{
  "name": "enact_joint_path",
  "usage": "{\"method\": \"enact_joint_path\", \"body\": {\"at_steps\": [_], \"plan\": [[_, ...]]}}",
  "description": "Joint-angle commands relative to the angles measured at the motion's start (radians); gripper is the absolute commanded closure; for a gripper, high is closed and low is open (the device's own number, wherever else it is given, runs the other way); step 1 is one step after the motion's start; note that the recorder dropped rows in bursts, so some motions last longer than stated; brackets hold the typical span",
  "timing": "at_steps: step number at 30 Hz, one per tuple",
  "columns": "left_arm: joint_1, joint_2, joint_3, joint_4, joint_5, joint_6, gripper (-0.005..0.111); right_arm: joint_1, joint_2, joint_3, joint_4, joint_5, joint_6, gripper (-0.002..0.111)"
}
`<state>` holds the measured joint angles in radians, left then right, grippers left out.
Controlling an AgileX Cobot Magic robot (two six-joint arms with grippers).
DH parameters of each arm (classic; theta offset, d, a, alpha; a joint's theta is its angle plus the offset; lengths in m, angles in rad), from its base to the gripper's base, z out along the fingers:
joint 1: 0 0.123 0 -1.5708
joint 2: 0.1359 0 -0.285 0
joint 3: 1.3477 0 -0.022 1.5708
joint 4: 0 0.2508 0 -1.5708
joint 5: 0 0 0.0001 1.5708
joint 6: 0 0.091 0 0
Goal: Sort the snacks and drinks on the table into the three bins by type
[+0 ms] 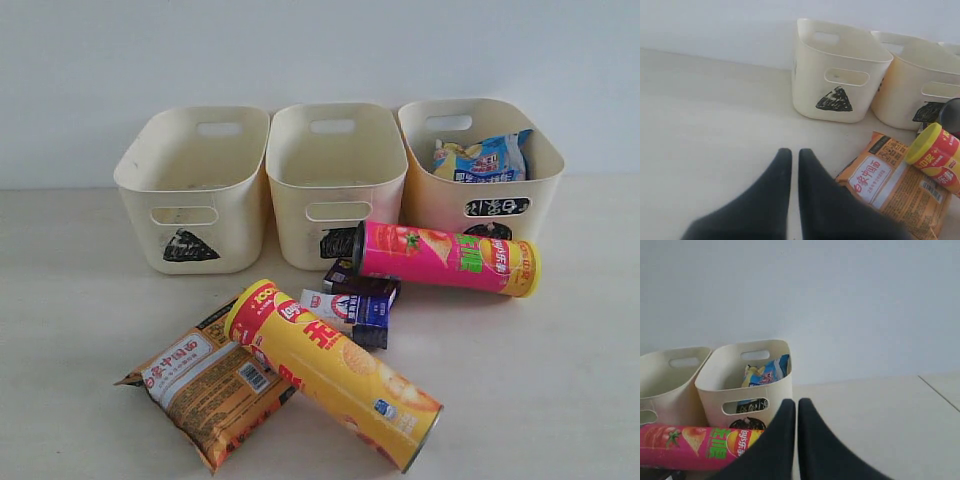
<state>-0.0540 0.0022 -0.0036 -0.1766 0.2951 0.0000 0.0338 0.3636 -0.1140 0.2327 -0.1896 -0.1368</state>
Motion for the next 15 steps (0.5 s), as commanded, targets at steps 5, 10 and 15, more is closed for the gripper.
{"method": "enact_joint_path", "body": {"at_steps": [5,10,15], "plan": [[0.003,-0.002,0.004,0.004,-0.002,0.0,0.102,0.022,-0.006,0.112,0.026,-0.259,-0.017,0.108],[0.003,-0.002,0.004,0.004,-0.018,0.0,0.102,0.022,-0.006,0.114,0.027,-0.353,-0.036,0.108],[0.003,-0.002,0.004,-0.063,-0.205,0.0,0.102,0.022,-0.001,0.114,0.027,-0.322,-0.034,0.108]]}}
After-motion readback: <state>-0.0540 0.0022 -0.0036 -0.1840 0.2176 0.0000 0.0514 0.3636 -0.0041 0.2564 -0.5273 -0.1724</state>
